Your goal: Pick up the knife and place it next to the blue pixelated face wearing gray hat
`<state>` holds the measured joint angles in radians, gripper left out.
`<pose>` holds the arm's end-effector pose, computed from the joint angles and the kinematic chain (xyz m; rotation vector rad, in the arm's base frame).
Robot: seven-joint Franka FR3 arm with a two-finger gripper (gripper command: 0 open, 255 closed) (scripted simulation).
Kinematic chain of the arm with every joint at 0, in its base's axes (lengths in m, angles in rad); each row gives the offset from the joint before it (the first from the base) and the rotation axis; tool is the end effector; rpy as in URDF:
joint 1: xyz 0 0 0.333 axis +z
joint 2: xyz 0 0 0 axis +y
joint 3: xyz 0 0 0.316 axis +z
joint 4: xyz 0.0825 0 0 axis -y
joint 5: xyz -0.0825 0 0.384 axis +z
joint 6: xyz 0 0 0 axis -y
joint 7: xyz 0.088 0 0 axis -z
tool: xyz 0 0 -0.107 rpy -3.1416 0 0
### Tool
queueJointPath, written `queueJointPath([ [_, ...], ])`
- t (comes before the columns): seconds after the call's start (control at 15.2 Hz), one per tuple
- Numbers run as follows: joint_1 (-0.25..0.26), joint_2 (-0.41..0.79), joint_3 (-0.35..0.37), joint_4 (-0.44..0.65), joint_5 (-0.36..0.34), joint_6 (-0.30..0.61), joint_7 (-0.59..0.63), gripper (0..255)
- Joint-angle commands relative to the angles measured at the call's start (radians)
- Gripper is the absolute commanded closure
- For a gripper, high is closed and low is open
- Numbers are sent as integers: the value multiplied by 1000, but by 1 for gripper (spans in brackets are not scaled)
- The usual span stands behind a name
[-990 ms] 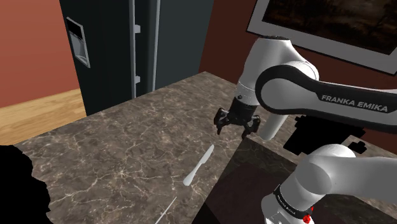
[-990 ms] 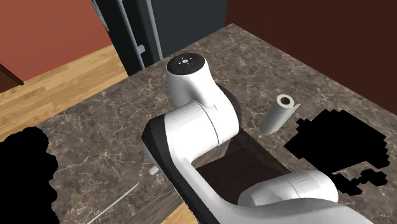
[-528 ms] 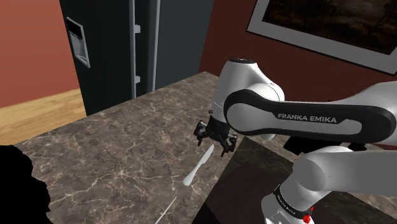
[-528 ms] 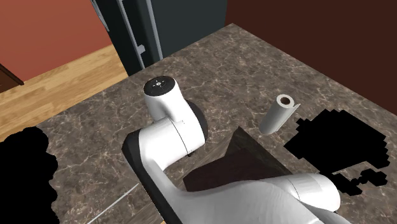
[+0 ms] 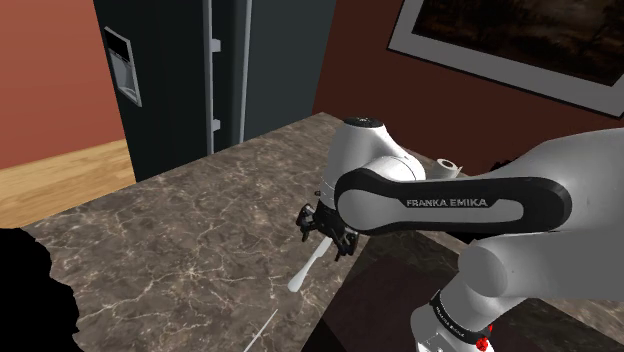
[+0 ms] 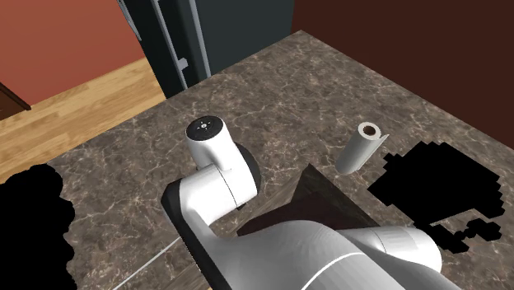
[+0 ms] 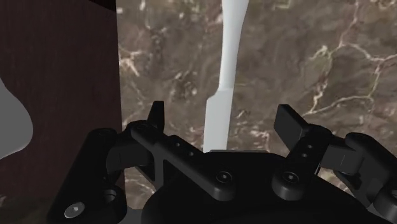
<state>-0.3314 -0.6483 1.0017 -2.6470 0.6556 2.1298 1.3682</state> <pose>0.3043 0.2393 0.3477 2.5800 -1.7706 -0.0247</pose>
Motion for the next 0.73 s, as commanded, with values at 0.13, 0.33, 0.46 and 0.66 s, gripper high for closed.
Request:
queueJointPath([
  [0.13, -10, 17, 19, -7, 5, 27, -1, 0],
  [0.33, -10, 17, 19, -7, 5, 27, -1, 0],
  [0.46, -10, 17, 19, -7, 5, 27, -1, 0],
  [0.66, -10, 17, 19, -7, 5, 27, -1, 255],
])
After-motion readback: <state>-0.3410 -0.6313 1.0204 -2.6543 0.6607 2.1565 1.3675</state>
